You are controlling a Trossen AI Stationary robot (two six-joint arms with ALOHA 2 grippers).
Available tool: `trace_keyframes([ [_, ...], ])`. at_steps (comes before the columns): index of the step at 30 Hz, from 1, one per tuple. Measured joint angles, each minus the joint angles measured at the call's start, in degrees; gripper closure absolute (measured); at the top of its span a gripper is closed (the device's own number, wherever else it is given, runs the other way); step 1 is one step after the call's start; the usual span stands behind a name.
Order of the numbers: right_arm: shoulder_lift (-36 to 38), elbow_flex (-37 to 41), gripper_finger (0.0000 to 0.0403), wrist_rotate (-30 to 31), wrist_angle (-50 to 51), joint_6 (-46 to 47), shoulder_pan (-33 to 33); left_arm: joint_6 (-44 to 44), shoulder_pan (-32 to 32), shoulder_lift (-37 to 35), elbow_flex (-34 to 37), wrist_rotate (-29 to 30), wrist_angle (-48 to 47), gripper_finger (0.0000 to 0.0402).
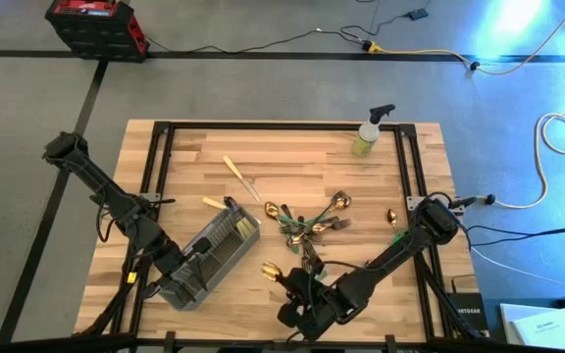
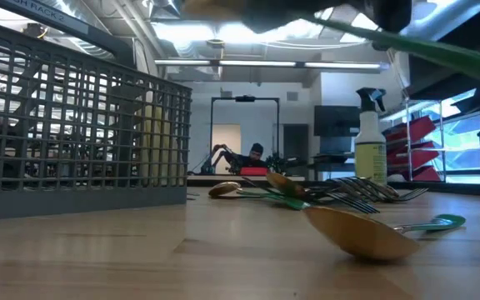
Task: Sort silverware
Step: Put the spoon into the silverware tray
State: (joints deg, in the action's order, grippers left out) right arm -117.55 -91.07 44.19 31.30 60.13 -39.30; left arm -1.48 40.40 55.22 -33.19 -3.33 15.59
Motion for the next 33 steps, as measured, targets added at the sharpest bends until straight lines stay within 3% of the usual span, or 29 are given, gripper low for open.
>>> trace_keyframes([
  [17,0.1,0.0,0.0401,16.1,-4.8,-9.5,-2.1,0.0,0.0,0.0,0.0,0.4,0.0,0.0261],
  [27,0.1,0.0,0.0401,28.8,-6.1,-9.6,-2.5,0.0,0.0,0.0,0.0,0.7,0.0,0.0261],
  [33,0.1,0.0,0.0401,39.7,-7.5,-9.6,-3.8,0.0,0.0,0.0,0.0,0.7,0.0,0.0261],
])
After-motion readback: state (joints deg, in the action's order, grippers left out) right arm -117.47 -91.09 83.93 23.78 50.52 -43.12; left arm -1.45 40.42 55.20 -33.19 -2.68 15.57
